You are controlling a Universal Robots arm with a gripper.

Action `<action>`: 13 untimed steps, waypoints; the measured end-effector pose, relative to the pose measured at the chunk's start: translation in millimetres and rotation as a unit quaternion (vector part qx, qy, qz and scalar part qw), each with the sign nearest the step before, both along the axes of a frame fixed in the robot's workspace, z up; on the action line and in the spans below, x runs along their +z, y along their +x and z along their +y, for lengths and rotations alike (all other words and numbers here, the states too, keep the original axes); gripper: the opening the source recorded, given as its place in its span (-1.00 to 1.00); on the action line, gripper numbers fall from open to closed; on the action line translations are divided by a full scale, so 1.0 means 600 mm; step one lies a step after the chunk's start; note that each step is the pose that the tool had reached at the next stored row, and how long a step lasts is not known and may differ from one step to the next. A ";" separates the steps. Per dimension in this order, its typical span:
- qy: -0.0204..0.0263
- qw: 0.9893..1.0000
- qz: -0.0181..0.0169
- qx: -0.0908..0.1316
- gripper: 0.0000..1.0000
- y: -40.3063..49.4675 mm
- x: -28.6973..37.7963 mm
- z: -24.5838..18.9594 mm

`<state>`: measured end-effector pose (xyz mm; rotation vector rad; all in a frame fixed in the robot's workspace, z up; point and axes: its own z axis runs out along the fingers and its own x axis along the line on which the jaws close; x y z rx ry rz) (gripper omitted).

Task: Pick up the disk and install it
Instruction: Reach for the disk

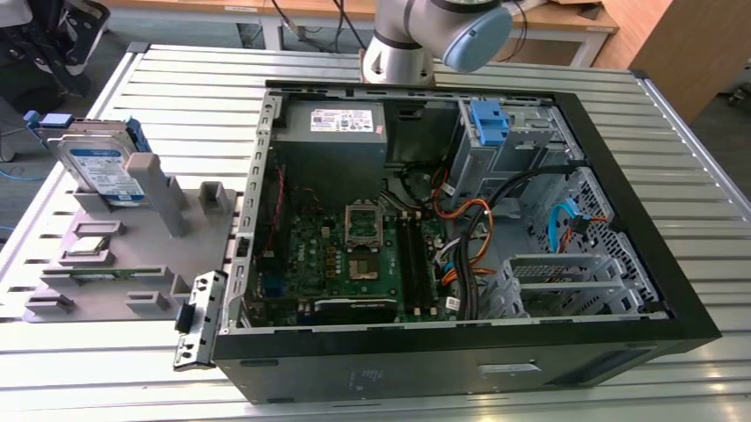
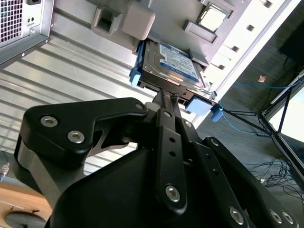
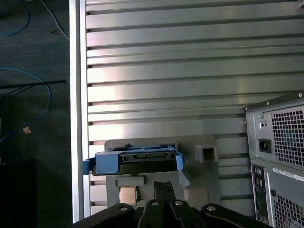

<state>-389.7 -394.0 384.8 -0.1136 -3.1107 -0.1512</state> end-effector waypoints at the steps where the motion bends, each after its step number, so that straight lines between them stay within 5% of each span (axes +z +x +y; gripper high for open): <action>1: -0.001 1.000 0.000 0.000 -0.79 -0.002 -0.001 0.0007; 9: -0.002 1.000 0.000 0.000 -0.79 -0.024 -0.013 0.0033; 13: -0.006 1.000 0.000 0.000 -0.79 -0.028 -0.019 0.0034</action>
